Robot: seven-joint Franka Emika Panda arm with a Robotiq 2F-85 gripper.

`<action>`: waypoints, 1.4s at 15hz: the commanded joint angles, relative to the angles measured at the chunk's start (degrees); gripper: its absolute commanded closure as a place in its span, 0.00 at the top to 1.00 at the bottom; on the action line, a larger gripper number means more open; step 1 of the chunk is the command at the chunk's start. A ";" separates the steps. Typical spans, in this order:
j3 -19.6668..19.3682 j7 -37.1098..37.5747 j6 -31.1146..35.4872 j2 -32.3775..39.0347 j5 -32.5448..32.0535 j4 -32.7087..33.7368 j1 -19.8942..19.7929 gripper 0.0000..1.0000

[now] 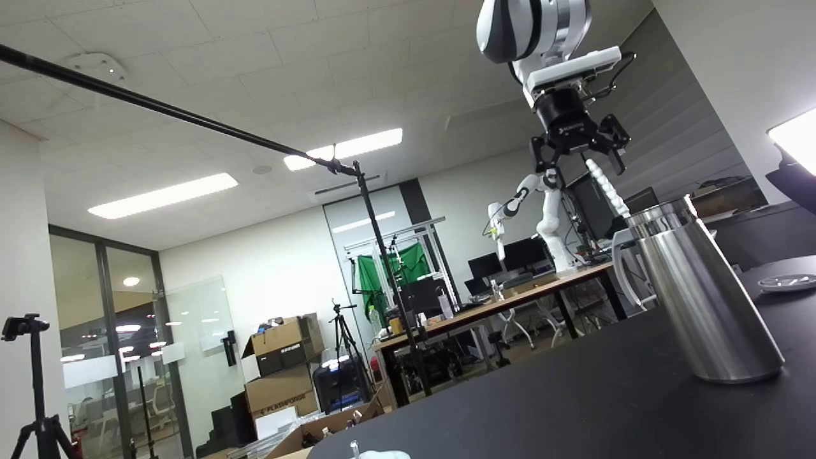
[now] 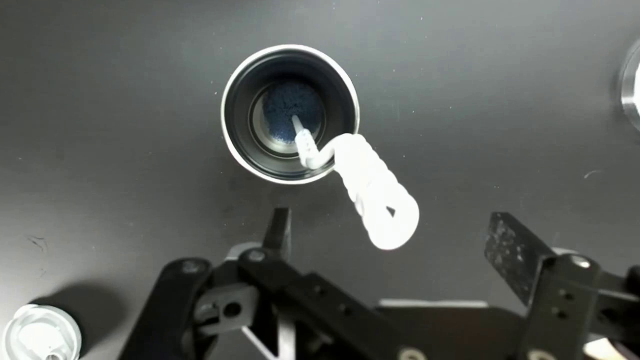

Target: Use the brush to scrub inside the jar

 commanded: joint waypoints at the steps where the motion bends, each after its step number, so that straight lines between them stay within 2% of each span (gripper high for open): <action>1: 0.12 0.50 2.22 -0.82 0.57 -2.41 0.67 1.00; 5: -0.41 6.96 1.00 -1.24 -2.01 -3.54 1.60 1.00; 10: -1.04 21.68 3.91 -2.06 -7.23 -5.22 2.45 1.00; 13: -1.00 27.92 3.30 -1.85 -8.90 -5.35 2.81 1.00; 21: -0.54 34.48 1.11 -3.22 -8.93 -5.67 3.43 1.00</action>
